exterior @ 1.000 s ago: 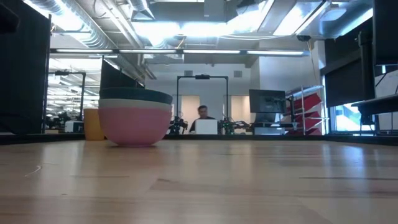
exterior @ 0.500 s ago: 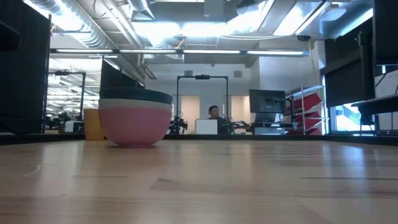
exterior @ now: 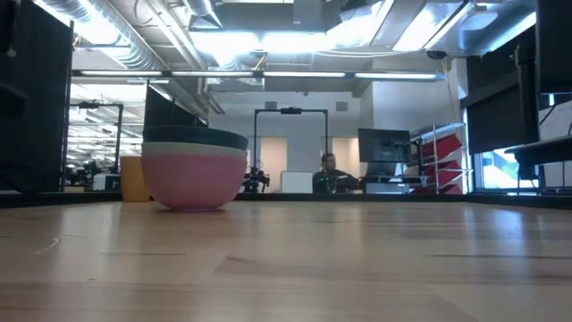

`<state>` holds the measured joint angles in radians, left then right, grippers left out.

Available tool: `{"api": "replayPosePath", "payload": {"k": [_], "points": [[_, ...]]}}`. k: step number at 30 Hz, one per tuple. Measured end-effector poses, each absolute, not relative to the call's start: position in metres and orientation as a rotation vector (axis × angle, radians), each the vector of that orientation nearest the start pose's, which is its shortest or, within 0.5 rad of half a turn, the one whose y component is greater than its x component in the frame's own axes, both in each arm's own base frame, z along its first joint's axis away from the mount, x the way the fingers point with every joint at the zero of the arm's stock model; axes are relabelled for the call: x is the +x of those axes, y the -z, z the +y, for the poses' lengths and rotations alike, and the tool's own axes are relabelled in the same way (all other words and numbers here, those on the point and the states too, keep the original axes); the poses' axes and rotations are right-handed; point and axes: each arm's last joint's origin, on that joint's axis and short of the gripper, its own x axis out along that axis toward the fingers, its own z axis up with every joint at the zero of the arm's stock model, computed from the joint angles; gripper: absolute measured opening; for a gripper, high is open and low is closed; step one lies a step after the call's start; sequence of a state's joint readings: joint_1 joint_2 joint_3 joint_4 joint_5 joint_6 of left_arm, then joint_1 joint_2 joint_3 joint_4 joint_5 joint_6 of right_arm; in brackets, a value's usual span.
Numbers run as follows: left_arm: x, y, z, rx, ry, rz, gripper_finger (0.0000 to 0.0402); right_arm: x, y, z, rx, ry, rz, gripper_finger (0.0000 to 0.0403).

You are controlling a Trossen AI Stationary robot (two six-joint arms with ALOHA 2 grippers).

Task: Nest bowls inside each other
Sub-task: Move the light pink bowl to the center of the table

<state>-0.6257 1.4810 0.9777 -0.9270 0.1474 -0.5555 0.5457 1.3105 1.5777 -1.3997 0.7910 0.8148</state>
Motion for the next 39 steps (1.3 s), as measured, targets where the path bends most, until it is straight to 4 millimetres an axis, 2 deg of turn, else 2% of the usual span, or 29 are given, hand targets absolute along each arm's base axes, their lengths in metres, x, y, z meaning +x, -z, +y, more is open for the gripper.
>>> {"api": "replayPosePath", "payload": {"k": [11, 18, 21, 23, 30, 39], "points": [[0.244, -0.243, -0.098, -0.191, 0.169, 1.470, 0.0001, 0.191, -0.379, 0.098, 0.109, 0.546, 0.776, 0.0140], [0.286, -0.318, -0.011, -0.251, 0.038, 1.251, 0.0000, 0.187, -0.327, 0.118, 0.157, 0.555, 0.826, 0.0140], [0.306, -0.338, 0.015, -0.205, -0.017, 1.208, 0.0000, 0.184, -0.310, 0.126, 0.206, 0.553, 0.818, 0.0140], [0.323, -0.345, 0.029, -0.179, -0.025, 1.193, 0.0000, 0.182, -0.300, 0.131, 0.240, 0.553, 0.810, 0.0140], [0.377, -0.325, 0.054, -0.141, -0.023, 1.231, 0.0000, 0.179, -0.293, 0.137, 0.287, 0.553, 0.796, 0.0140], [0.436, -0.279, 0.092, -0.098, -0.011, 1.289, 0.0000, 0.175, -0.286, 0.142, 0.337, 0.556, 0.785, 0.0140]]}}
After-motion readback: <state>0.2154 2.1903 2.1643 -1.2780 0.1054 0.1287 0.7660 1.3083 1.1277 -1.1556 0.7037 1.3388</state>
